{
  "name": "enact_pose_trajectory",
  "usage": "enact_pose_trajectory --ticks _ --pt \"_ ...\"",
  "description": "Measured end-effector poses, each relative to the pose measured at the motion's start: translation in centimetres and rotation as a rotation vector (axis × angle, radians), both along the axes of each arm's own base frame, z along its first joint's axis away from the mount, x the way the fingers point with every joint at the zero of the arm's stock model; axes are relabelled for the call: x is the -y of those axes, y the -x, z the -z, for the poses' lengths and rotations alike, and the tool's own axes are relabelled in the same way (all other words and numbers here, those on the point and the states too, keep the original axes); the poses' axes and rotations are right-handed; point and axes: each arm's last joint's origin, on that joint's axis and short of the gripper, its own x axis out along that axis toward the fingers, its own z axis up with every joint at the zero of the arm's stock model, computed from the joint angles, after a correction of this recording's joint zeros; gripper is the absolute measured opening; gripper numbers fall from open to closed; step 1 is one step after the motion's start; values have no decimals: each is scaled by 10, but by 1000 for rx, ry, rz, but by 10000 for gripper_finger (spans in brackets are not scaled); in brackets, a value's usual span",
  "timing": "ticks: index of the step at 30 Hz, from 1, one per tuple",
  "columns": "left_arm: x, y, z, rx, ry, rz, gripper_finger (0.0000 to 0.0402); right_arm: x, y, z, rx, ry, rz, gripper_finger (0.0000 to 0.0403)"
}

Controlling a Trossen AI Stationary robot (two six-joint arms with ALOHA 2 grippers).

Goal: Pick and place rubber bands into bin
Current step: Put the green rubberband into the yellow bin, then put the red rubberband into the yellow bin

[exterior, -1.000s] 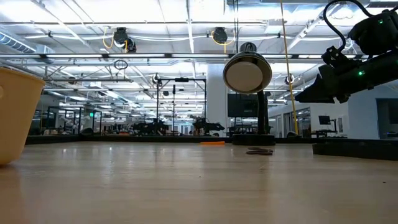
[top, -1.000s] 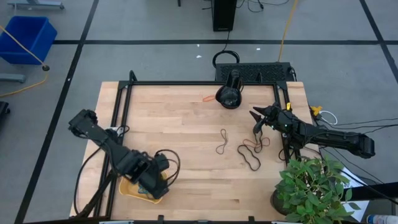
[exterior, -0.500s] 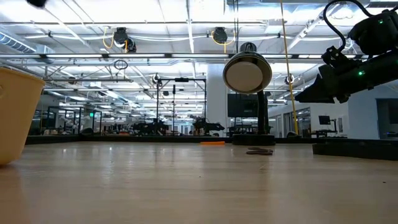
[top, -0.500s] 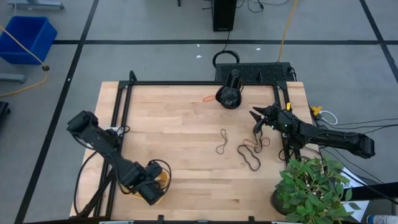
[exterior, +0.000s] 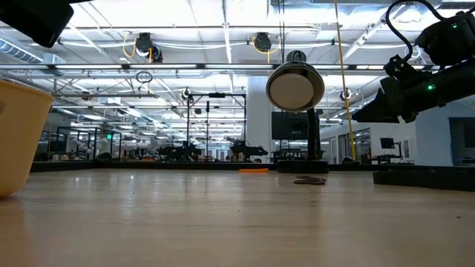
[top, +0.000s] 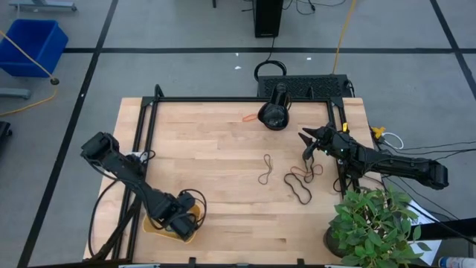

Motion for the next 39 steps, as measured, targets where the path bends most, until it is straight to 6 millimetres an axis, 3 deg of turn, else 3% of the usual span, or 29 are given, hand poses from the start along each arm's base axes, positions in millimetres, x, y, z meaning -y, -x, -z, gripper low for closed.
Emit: enact_pose_trajectory --ticks 6,11,17,23,29,36,39 --pt "1 -1 0 4 12 -2 88 0 0 0 0 0 0 130" --pt "0 -1 -1 -35 69 -4 158 0 0 0 0 0 0 130" --pt "-7 3 -35 114 86 -37 209 0 0 0 0 0 0 130" --pt "-23 7 -73 416 3 -89 222 0 0 -1 10 3 0 130" --pt "-35 -2 -92 710 -195 -60 223 0 -1 -3 31 9 0 130" --pt "-51 -28 -104 856 -362 138 223 1 -1 -6 140 -72 30 130" --pt "-65 -35 -105 826 -413 291 223 0 -1 -7 207 -140 46 130"
